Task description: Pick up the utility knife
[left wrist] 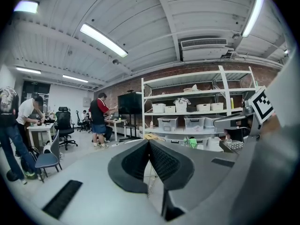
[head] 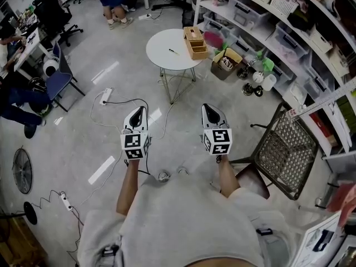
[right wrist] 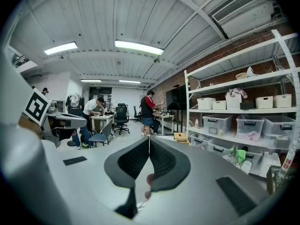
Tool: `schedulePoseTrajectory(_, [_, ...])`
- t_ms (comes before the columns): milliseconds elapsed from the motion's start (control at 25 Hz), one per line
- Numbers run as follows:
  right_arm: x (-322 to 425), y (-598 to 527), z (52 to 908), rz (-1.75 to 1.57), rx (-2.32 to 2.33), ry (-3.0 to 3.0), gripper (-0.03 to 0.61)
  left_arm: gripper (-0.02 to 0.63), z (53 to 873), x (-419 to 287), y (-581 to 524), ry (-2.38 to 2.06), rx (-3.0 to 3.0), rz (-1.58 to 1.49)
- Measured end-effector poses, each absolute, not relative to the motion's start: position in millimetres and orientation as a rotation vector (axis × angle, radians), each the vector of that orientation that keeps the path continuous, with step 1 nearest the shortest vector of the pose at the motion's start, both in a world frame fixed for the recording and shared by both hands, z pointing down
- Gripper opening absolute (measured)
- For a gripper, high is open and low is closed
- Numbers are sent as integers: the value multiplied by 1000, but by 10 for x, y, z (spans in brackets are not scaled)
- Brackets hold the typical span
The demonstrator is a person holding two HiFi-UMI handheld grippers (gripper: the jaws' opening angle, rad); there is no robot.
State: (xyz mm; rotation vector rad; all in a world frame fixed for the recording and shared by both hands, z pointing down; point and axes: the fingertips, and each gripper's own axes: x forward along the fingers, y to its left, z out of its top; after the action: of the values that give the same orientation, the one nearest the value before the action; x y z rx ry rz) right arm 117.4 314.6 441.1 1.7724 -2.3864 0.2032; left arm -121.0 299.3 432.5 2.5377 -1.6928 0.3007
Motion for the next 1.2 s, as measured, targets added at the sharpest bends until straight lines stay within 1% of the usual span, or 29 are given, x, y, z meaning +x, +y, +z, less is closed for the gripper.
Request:
schedulePoseTrajectory(360, [1452,3043,4565,234,1736,-2403,31,20,4409,-833,2929,-1699,2524,325])
schedulePoseTrajectory(720, [1461,2765,4713,262,1706,-2408,31,21,4557,-801,2696,-1706,2493,334])
schedulePoseTrajectory(960, [1437,2381,4806,254,1701,-2383,31,20,4650,-795,2266,-1683,2496,322])
schedulePoseTrajectory(1200, [1380,1751,4806,243,1720,-2358,31,20,4711,-832,1591,-1644,2511,306])
